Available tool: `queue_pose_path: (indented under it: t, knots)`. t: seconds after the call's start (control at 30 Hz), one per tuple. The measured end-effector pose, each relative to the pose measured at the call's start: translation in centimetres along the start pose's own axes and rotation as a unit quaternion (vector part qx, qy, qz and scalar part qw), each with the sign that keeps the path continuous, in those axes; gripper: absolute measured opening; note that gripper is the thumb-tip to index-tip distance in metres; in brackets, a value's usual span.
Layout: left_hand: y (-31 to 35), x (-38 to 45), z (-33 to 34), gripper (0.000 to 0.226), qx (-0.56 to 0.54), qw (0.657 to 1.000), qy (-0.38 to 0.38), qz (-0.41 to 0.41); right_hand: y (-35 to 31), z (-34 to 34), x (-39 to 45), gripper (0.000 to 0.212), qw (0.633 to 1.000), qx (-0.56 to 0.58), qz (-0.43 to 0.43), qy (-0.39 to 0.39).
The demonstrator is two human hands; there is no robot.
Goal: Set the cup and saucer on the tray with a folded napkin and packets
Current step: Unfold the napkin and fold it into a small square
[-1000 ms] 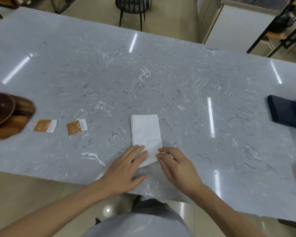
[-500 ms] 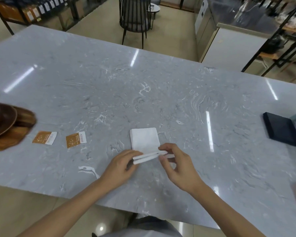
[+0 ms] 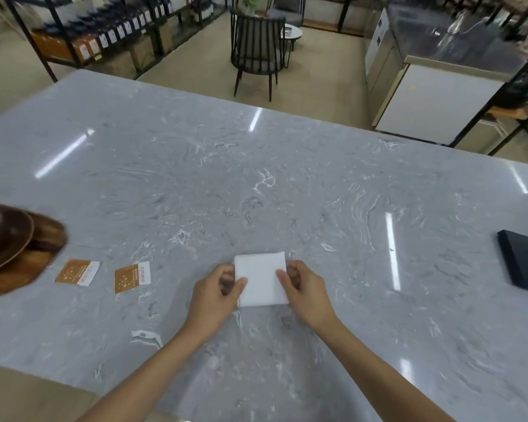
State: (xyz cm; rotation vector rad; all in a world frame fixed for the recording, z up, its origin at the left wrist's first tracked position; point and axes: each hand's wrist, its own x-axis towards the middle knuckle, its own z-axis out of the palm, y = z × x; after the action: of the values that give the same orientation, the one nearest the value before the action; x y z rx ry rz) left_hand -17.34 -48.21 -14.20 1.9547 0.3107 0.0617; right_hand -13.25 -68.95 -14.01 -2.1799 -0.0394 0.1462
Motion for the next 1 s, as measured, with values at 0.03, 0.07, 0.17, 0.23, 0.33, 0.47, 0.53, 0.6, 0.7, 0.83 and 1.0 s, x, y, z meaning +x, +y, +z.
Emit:
queue_pose_path:
  t: [0.03,0.07,0.17,0.23,0.33,0.47,0.53,0.6,0.7,0.83,1.0]
  knots:
    - [-0.1,0.0,0.1,0.018,0.016,1.0,0.012,0.008,0.0,0.2,0.2,0.025,1.0,-0.01,-0.002,0.009]
    - [-0.2,-0.1,0.2,0.019,0.038,0.999,0.022,0.022,0.1,0.3,0.2,0.027,1.0,-0.017,-0.006,0.015]
    - [-0.1,-0.5,0.5,0.032,0.123,0.99,0.039,0.061,0.1,0.6,-0.1,0.04,0.999,-0.028,-0.016,0.025]
    - [0.2,-0.8,0.7,0.044,0.217,0.969,0.046,0.108,0.2,0.8,-0.6,0.048,0.996,-0.068,-0.043,0.046]
    - [0.4,-0.7,1.3,0.048,0.309,0.923,0.007,0.23,0.4,1.3,-1.0,0.051,0.967,-0.188,-0.155,0.073]
    - [-0.4,-0.3,2.2,0.059,0.371,0.897,-0.11,0.215,1.1,2.2,-0.6,0.048,0.939,-0.242,-0.242,0.029]
    - [-1.0,-0.2,2.1,0.064,0.409,0.88,-0.131,0.204,1.6,2.5,-0.4,0.05,0.937,-0.26,-0.233,0.002]
    - [-1.4,0.0,2.0,0.068,0.417,0.877,-0.132,0.198,2.1,2.8,-0.2,0.054,0.935,-0.277,-0.22,-0.022]
    - [-1.4,0.1,1.9,0.076,0.401,0.884,-0.128,0.202,2.5,3.0,0.0,0.062,0.931,-0.297,-0.207,-0.035]
    - [-1.4,0.2,1.6,0.091,0.403,0.874,-0.157,0.223,2.2,2.9,0.0,0.07,0.93,-0.301,-0.207,-0.04]
    - [-1.9,0.7,0.0,0.091,0.367,0.875,-0.175,0.262,2.0,1.2,0.1,0.084,0.933,-0.252,-0.239,-0.096]
